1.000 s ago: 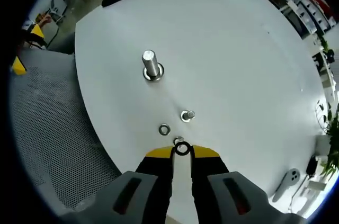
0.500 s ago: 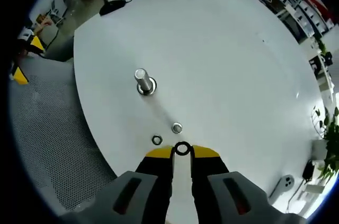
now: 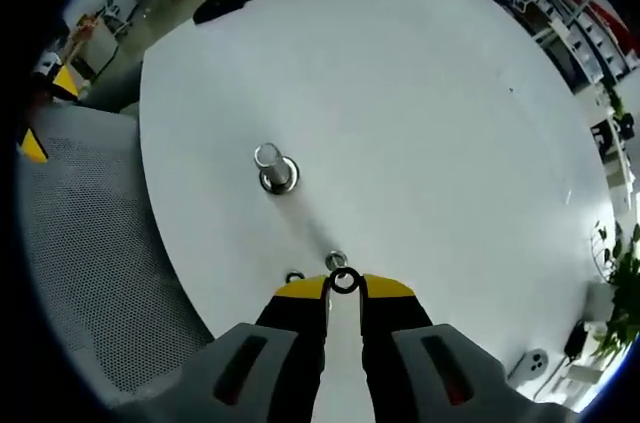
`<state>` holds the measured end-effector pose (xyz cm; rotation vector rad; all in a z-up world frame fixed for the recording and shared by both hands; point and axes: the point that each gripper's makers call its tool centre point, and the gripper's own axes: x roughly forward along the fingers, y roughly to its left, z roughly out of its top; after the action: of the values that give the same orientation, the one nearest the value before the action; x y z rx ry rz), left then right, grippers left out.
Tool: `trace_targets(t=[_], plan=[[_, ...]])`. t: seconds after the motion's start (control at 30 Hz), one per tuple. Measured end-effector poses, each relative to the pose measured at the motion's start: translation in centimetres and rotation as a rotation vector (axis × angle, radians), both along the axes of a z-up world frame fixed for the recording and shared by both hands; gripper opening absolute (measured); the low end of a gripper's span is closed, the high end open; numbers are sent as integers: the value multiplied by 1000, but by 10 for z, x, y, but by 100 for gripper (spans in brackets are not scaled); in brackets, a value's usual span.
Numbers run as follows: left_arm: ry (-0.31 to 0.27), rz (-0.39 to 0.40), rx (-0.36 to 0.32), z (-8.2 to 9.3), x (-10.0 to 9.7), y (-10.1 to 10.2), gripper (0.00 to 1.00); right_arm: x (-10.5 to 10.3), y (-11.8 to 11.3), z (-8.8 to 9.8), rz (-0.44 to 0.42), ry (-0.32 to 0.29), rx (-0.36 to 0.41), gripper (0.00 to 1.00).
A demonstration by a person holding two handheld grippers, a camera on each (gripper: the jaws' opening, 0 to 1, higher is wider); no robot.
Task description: Place the washer onto the threaded stud by aligning its center hole with the stud, sliding it down to the base, and recovering from edge contact or off-axis alignment until the washer reaches the visible bottom stop.
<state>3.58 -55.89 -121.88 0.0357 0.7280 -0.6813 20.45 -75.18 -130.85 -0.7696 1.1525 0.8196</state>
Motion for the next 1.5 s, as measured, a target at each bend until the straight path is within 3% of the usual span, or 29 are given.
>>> trace_targets(t=[0.47,1.5], plan=[[-1,5,1,0,1,1,34,1,2,-8,15,18,-14,13],[6,6,3,-1,0,1,34,-5,1,-43,13,82,-43,14]])
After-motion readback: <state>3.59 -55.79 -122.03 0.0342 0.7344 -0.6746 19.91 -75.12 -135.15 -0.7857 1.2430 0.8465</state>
